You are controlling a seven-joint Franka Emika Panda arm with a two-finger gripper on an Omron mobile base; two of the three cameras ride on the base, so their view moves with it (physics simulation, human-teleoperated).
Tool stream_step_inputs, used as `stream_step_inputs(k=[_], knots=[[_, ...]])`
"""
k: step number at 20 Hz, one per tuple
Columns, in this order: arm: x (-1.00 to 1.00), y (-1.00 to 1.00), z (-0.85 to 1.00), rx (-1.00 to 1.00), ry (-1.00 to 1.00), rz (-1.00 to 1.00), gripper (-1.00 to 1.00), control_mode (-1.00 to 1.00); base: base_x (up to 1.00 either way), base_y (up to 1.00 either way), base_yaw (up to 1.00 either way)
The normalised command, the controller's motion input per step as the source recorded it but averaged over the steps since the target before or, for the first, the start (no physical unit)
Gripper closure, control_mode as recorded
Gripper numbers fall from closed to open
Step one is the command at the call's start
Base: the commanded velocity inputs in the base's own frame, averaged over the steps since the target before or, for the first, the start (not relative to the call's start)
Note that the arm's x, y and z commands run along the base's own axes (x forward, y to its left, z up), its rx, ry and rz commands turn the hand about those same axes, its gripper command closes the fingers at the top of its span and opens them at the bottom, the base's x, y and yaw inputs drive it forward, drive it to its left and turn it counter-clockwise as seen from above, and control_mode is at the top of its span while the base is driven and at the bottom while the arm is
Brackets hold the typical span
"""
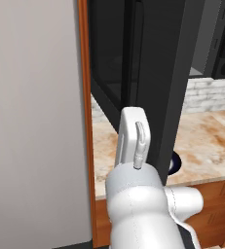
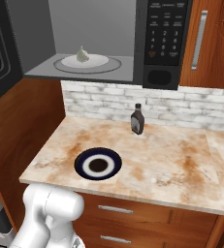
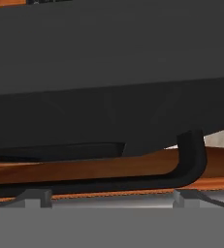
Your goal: Pick the garlic from the counter and place it in the microwave. Then turn on the microwave.
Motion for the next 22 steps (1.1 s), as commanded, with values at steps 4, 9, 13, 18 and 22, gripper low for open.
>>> stream_step_inputs(k=[4,9,13,18,22], knots=[[0.17,0.03,-0.03,0.0,0.0,0.0,-1.0,-1.0,0.0,0.0,0.0],[0.06,0.12,-0.02,0.0,0.0,0.0,-1.0,-1.0,0.0,0.0,0.0],[0.0,0.17,-0.03,0.0,-0.01,0.0,-1.0,-1.0,0.0,0.0,0.0],[-0.02,0.16,-0.01,0.0,-0.01,0.0,-1.0,-1.0,0.0,0.0,0.0],[0.1,0.15,-0.04,0.0,0.0,0.0,-1.0,-1.0,0.0,0.0,0.0]])
